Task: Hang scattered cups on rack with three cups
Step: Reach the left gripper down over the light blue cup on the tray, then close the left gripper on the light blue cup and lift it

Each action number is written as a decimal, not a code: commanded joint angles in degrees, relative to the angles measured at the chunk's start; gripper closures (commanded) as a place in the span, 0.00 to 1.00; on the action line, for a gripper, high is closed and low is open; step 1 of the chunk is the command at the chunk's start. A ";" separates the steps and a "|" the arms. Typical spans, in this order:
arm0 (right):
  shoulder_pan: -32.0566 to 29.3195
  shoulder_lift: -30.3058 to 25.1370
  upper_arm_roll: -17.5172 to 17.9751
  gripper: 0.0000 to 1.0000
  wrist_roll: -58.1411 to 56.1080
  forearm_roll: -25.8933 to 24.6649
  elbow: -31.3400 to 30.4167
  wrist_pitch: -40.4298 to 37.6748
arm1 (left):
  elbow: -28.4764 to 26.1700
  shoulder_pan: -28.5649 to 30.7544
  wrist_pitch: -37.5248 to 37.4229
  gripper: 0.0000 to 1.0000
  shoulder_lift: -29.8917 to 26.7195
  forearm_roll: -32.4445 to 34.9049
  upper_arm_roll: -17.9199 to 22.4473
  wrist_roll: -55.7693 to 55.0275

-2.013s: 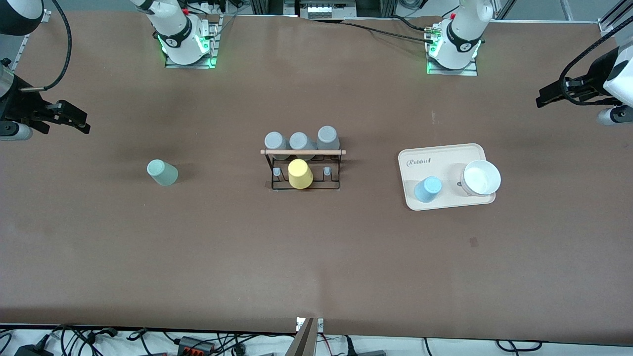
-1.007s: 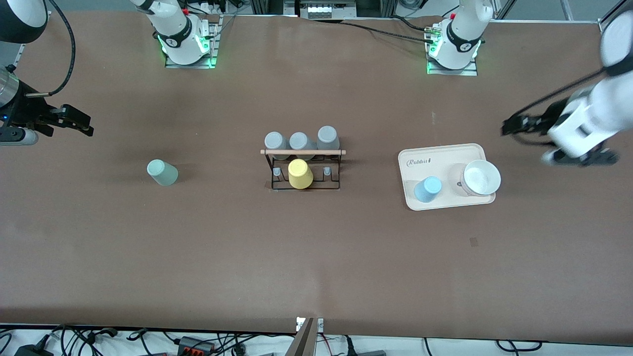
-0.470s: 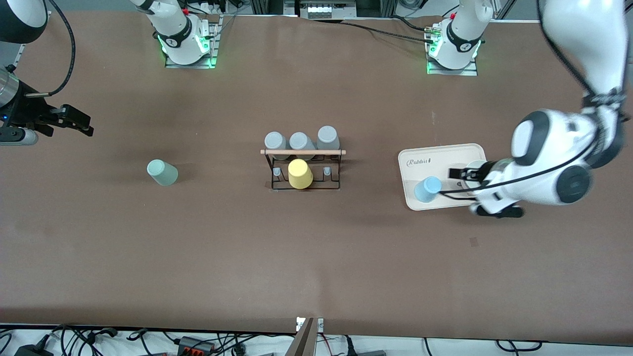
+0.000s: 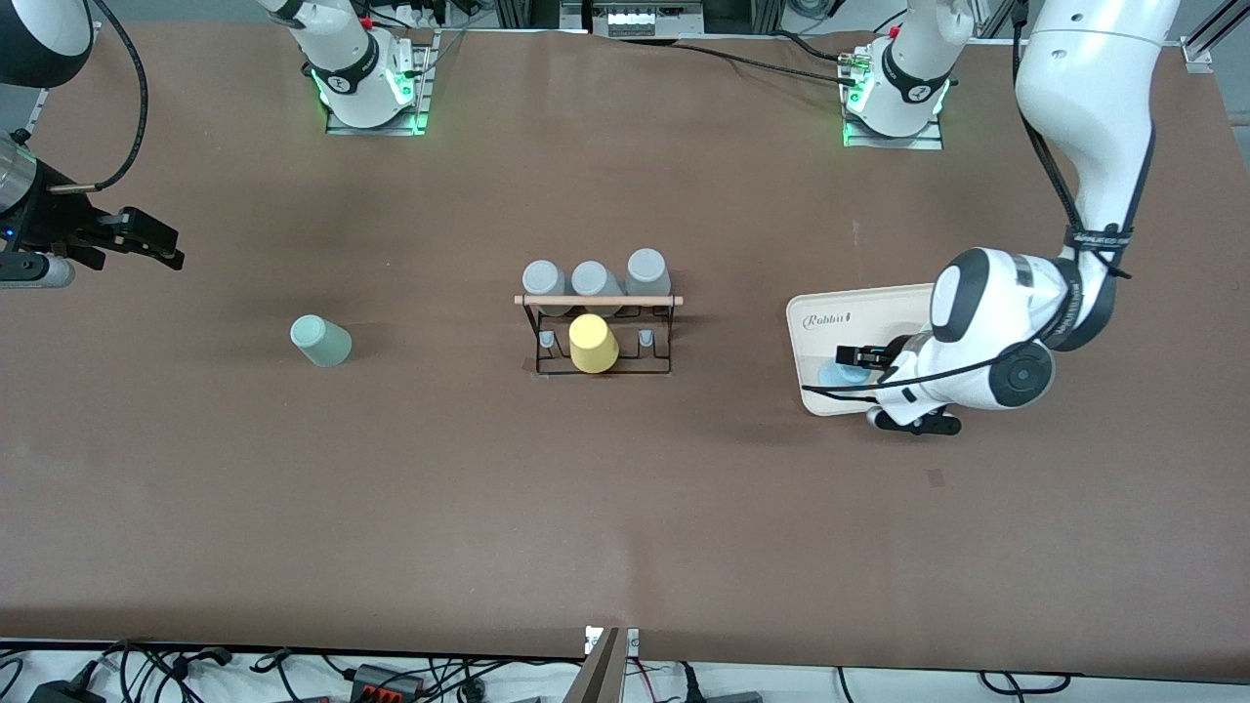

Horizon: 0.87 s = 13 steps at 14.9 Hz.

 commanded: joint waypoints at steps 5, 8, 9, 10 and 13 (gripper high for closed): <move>-0.30 0.29 0.07 0.00 -0.78 -0.51 0.05 0.13 | -1.52 -1.27 2.95 0.00 1.11 -1.11 -0.17 0.07; -0.48 0.73 0.07 0.00 -0.78 -0.51 0.14 0.13 | -1.43 -1.10 4.19 0.19 2.08 -1.11 -0.17 0.86; -0.48 0.73 -0.02 0.00 -0.78 -0.51 0.05 0.21 | -1.26 -1.01 4.10 0.34 1.99 -1.11 -0.17 0.95; -0.48 0.91 -0.02 0.00 -0.78 -0.51 0.13 0.21 | -1.00 -1.18 4.10 0.46 2.08 -1.11 -0.17 0.95; -0.48 1.08 -0.02 0.00 -0.78 -0.51 0.05 0.21 | -0.21 -1.10 3.93 0.72 1.64 -1.10 -0.34 1.22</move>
